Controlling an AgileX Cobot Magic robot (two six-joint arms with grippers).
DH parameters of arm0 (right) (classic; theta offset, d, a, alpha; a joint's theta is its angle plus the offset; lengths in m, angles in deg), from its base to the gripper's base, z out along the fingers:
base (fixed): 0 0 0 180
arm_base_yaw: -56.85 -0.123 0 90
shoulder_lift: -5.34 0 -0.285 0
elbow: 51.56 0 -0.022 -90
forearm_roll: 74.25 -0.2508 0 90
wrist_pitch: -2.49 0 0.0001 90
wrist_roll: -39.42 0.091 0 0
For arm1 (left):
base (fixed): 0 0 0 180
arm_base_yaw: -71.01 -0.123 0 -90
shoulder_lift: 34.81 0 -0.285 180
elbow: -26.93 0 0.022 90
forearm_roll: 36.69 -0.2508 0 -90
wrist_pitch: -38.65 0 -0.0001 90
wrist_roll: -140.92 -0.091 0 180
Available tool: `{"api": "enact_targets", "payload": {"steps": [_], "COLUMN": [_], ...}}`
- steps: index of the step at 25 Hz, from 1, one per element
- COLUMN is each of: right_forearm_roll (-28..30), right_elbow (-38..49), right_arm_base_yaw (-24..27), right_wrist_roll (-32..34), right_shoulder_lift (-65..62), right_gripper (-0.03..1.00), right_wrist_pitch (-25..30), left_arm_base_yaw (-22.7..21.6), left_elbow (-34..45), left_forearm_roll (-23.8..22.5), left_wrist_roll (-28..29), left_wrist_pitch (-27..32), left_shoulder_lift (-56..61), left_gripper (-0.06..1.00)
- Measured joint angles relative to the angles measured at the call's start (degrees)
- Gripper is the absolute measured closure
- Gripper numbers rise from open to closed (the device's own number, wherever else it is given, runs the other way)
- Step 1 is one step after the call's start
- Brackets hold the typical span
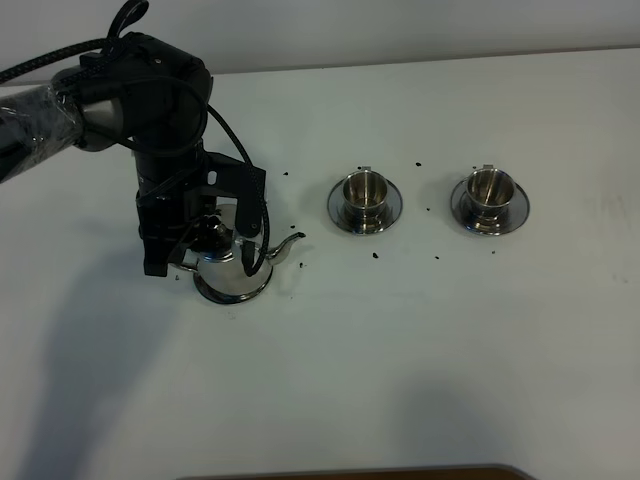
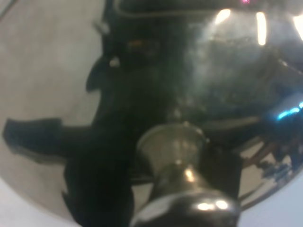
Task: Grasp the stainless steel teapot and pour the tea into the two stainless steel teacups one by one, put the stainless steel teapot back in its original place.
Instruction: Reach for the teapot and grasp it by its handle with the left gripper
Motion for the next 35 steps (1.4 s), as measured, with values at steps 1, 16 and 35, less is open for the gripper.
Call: {"api": "enact_targets", "payload": {"steps": [1,16,35], "right_forearm_roll": [0.00,0.00,0.00], "right_elbow": [0.00,0.00,0.00], "right_arm_base_yaw": [0.00,0.00,0.00], "right_wrist_roll": [0.00,0.00,0.00], "right_shoulder_lift": [0.00,0.00,0.00], "right_gripper": [0.58,0.58,0.58], "right_wrist_pitch": [0.00,0.00,0.00], "left_arm_base_yaw": [0.00,0.00,0.00], "left_elbow": [0.00,0.00,0.00], "left_forearm_roll": [0.00,-1.61,-3.24], "left_wrist_roll": [-0.11,-1.31,-1.35], "left_wrist_pitch": [0.00,1.24,-0.21], "left_shoulder_lift": [0.00,0.00,-0.27], "left_gripper": [0.69,0.69,0.69]}}
